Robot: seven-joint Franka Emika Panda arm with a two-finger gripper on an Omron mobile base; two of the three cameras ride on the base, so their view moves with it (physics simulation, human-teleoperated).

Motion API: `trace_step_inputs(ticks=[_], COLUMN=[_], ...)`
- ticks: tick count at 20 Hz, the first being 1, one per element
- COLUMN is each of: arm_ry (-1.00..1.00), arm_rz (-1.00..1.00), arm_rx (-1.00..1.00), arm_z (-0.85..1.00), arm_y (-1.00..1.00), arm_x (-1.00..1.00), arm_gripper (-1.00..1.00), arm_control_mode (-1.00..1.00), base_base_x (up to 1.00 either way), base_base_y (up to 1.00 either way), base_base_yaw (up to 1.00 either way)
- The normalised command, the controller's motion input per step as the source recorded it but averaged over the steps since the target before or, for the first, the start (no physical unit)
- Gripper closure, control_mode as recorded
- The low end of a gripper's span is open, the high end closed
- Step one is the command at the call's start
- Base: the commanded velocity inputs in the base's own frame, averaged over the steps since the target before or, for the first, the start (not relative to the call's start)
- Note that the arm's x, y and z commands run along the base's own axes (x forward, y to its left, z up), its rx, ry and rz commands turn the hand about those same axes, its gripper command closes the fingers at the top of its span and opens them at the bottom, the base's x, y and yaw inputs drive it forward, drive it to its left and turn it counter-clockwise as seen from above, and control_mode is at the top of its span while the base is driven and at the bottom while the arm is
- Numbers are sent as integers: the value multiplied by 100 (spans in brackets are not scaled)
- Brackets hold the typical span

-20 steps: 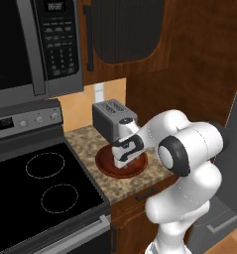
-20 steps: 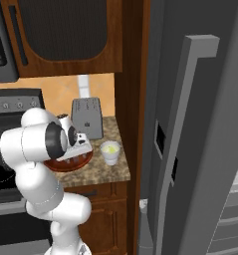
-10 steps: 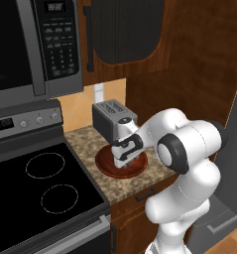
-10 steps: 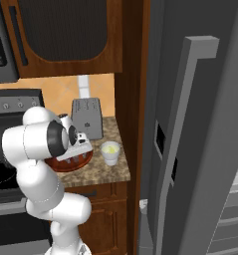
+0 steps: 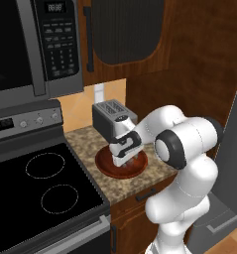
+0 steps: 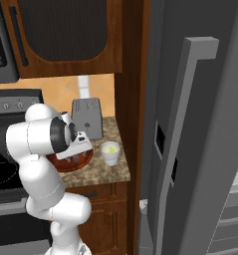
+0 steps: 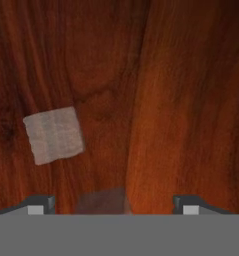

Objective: Grab a lemon wedge from the fridge and one ice cube from the ice bowl, and put them in the glass of lemonade.

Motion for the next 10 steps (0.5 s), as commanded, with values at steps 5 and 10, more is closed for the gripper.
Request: trace_step_inputs(ticks=[5,10], arm_ry=[-1,0], arm_rz=[-1,-2], arm_rx=[-3,-1], arm_z=[-49,-31], arm_y=[9,0], arm_x=[2,0], arm_gripper=[100,100], arm_control_mode=[-100,-100], base_base_x=[0,0], base_base_y=[0,0], base_base_yaw=[0,0])
